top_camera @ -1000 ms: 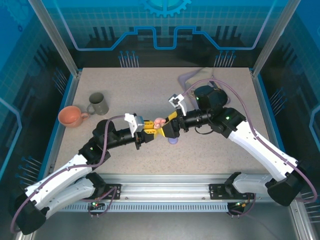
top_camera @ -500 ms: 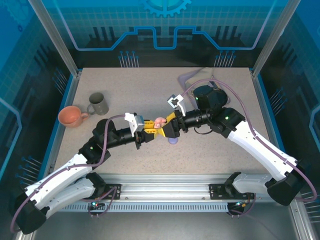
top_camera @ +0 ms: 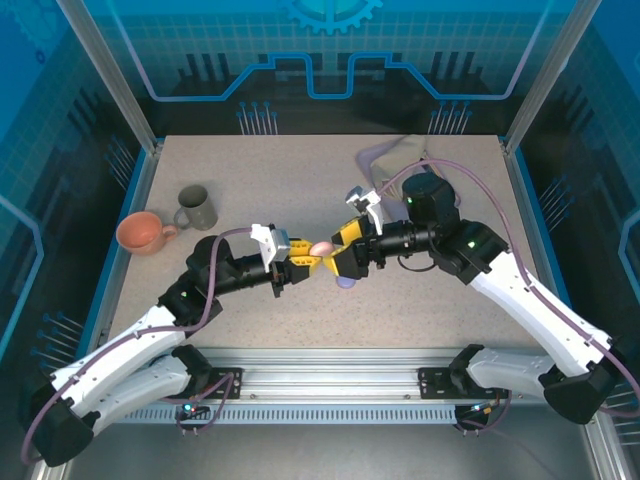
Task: Insert the wireless bluetooth earbuds into the charging case
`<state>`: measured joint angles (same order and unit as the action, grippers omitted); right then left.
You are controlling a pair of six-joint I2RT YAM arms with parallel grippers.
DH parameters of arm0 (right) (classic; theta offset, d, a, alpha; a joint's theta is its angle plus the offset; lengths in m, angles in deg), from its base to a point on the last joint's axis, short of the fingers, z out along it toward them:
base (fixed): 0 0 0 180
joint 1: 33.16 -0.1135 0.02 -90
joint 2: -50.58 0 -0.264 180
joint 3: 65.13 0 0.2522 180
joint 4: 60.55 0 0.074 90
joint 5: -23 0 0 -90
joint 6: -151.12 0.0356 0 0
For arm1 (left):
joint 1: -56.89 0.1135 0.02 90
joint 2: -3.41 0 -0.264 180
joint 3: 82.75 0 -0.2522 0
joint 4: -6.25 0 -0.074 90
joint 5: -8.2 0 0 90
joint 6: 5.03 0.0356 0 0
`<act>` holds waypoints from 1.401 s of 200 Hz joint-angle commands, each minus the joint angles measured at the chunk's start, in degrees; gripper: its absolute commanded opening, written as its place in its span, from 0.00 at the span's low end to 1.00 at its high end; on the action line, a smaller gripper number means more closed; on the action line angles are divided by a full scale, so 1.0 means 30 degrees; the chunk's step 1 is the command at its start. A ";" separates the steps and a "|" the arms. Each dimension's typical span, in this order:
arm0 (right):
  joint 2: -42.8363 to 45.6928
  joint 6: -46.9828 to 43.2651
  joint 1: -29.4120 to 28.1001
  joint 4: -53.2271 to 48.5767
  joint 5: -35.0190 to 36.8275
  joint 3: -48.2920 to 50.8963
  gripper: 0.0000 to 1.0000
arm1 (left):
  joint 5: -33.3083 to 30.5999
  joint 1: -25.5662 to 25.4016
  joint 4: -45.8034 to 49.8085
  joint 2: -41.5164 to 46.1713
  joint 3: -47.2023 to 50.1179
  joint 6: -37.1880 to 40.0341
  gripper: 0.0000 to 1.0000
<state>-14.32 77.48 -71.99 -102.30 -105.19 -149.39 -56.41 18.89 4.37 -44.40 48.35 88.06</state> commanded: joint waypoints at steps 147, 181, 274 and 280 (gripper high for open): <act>0.1801 -1.7598 0.0466 -0.4494 0.1112 -0.0974 0.84 | 0.2519 -0.0065 0.1292 -0.0187 -0.2096 0.2396 0.00; 0.0482 -1.6548 0.0422 -0.3832 0.1039 -0.1578 0.77 | 0.2667 -0.0078 0.1717 -0.0331 -0.2445 0.2887 0.00; -0.1168 -1.6002 -0.0167 -0.3385 -0.0287 -0.2072 0.48 | 0.2642 -0.0075 0.1639 -0.0451 -0.2491 0.2908 0.00; -0.1238 -1.5973 -0.0158 -0.3414 -0.0361 -0.2090 0.47 | 0.2644 -0.0092 0.1619 -0.0448 -0.2485 0.2934 0.00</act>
<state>-17.30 29.18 -71.79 -112.37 -103.27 -153.67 -49.99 18.89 9.64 -45.43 42.80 95.64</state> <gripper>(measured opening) 0.496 0.198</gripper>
